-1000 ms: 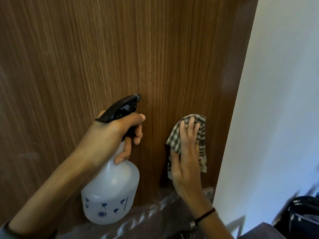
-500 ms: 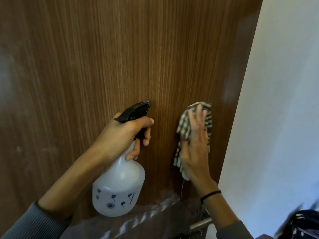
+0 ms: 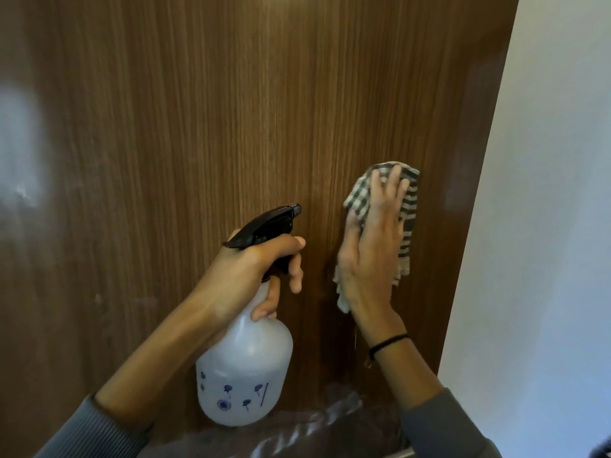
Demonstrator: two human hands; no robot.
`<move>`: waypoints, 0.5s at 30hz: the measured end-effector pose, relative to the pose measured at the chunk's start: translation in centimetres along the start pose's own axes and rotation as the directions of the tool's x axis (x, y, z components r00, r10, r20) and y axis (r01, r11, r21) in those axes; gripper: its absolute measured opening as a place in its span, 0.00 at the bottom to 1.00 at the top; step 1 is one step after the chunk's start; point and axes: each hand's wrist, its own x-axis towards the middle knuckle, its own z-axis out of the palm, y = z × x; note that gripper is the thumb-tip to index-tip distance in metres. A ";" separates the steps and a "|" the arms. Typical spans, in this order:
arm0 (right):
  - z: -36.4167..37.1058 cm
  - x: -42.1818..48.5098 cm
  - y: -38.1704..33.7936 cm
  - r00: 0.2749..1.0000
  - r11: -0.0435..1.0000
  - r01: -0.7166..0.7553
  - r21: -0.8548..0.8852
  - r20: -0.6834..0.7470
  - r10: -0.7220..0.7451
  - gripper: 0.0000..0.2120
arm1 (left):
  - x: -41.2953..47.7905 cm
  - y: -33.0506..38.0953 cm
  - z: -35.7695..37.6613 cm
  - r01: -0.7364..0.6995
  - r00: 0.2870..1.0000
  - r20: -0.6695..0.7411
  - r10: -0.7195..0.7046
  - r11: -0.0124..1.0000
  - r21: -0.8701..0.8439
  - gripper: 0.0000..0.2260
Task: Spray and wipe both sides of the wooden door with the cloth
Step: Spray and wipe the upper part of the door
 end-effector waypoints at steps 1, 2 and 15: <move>0.4 -0.5 -0.6 0.996 0.996 0.080 -0.035 0.044 -0.079 0.27 | 0.1 0.2 -0.2 -0.006 1.000 -0.004 0.006 1.000 0.004 0.19; 0.6 -1.0 -0.8 0.971 0.973 0.219 -0.075 0.117 -0.210 0.28 | 0.2 0.5 -0.2 -0.014 1.000 -0.017 0.014 1.000 0.011 0.19; 0.3 5.0 -2.5 0.787 0.789 0.602 -0.123 0.257 -0.561 0.27 | -1.1 3.9 -0.2 -0.152 0.972 -0.171 0.161 0.986 0.062 0.16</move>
